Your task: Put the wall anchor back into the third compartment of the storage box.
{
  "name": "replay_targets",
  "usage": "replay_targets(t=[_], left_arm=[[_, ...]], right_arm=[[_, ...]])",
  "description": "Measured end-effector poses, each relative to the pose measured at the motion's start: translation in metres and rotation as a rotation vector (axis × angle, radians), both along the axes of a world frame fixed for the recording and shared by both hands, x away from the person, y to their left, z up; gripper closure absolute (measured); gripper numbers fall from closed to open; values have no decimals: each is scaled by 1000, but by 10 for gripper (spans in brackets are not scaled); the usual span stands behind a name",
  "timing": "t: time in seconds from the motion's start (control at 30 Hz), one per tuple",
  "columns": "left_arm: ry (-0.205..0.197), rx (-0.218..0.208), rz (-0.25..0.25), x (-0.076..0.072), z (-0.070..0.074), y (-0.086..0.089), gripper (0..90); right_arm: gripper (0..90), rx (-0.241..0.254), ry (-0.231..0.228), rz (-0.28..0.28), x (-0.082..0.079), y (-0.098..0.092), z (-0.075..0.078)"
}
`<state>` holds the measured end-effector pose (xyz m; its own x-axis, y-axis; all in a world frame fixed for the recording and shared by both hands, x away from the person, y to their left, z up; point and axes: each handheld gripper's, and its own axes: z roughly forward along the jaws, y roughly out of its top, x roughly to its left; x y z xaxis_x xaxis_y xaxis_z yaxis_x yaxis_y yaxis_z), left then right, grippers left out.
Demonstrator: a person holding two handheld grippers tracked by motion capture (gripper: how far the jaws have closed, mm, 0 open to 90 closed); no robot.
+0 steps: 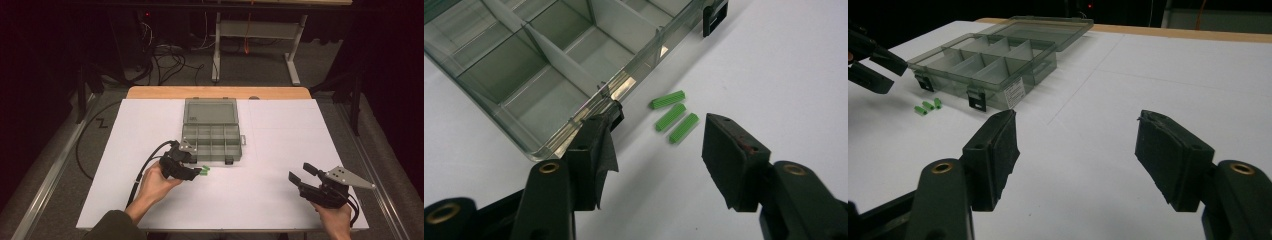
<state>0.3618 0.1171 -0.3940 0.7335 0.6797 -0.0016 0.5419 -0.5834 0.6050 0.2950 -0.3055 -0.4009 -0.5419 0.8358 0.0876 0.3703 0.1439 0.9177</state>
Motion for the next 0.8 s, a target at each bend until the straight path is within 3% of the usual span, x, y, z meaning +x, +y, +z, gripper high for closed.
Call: replay_targets(t=[0.43, 0.8], left_arm=[[16, 64, -42, 6, -4, -16, 530], [54, 77, -76, 10, -7, -25, 597]], right_arm=[[357, -2, 5, 2, 0, 0, 0], [359, 1, 6, 0, -1, -1, 0]])
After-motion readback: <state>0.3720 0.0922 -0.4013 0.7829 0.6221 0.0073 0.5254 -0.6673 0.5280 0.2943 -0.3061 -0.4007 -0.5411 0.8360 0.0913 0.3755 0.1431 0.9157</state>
